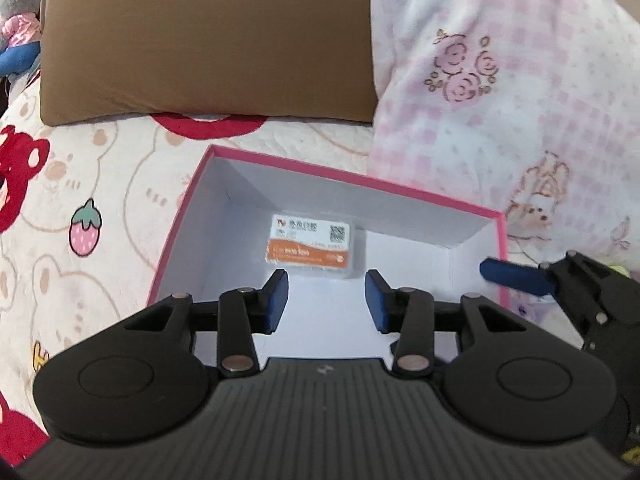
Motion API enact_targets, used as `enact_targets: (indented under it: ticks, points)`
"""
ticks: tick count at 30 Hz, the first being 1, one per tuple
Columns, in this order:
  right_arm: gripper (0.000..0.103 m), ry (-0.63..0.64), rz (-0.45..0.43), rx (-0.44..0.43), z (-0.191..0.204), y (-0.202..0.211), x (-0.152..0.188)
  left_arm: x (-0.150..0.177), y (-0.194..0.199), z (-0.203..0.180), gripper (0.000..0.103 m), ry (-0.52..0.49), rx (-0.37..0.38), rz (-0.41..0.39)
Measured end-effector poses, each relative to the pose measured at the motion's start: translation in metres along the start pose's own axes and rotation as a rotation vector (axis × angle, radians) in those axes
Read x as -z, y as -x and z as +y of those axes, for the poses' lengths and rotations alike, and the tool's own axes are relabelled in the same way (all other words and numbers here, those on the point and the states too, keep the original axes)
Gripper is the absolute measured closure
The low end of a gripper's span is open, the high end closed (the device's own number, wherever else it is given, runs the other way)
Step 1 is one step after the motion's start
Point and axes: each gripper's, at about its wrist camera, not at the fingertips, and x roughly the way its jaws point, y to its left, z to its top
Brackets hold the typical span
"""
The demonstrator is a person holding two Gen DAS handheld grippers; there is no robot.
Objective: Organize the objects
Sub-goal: 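Open the right gripper to release the box and withdraw, then move the right tool toward the blue-and-white wet-wipe pack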
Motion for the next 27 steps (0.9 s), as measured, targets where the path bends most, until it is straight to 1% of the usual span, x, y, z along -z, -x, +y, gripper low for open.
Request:
enact_targets:
  ticks: [3, 4, 6, 8, 10, 12, 14, 16, 19, 24, 25, 27]
  points:
    - [0.014, 0.002, -0.005, -0.008, 0.000, 0.015, 0.003, 0.010, 0.011, -0.003, 0.059, -0.004, 0.018, 0.023]
    - [0.014, 0.000, -0.007, -0.013, -0.001, 0.021, 0.005, 0.014, 0.015, -0.005, 0.058, -0.016, 0.009, 0.029]
    - [0.014, -0.002, -0.005, -0.027, 0.001, 0.030, 0.008, 0.024, 0.025, -0.011, 0.055, -0.052, -0.037, 0.041]
    - [0.014, -0.012, 0.001, -0.046, 0.002, 0.040, 0.013, 0.035, 0.039, -0.019, 0.051, -0.092, -0.061, 0.036]
    - [0.014, -0.035, -0.001, -0.054, 0.001, 0.053, 0.019, 0.046, 0.053, -0.025, 0.047, -0.113, -0.049, 0.029]
    - [0.014, -0.033, 0.008, -0.064, 0.002, 0.065, 0.023, 0.056, 0.067, -0.030, 0.043, -0.125, -0.027, 0.027]
    - [0.014, 0.000, 0.002, -0.066, 0.006, 0.081, 0.029, 0.062, 0.079, -0.037, 0.039, -0.144, -0.009, 0.031]
    - [0.014, 0.038, 0.005, -0.062, 0.010, 0.094, 0.034, 0.068, 0.092, -0.043, 0.037, -0.164, -0.010, 0.016]
    - [0.014, 0.060, -0.004, -0.040, 0.014, 0.115, 0.043, 0.076, 0.104, -0.050, 0.031, -0.173, -0.001, 0.014]
    - [0.014, 0.116, 0.032, -0.045, 0.021, 0.144, 0.061, 0.088, 0.118, -0.060, 0.026, -0.200, 0.018, 0.020]
    - [0.014, 0.128, 0.026, -0.044, 0.022, 0.150, 0.065, 0.090, 0.120, -0.062, 0.025, -0.204, 0.024, 0.023]
    - [0.014, 0.140, -0.011, -0.008, 0.022, 0.164, 0.074, 0.096, 0.124, -0.066, 0.024, -0.213, 0.045, 0.035]
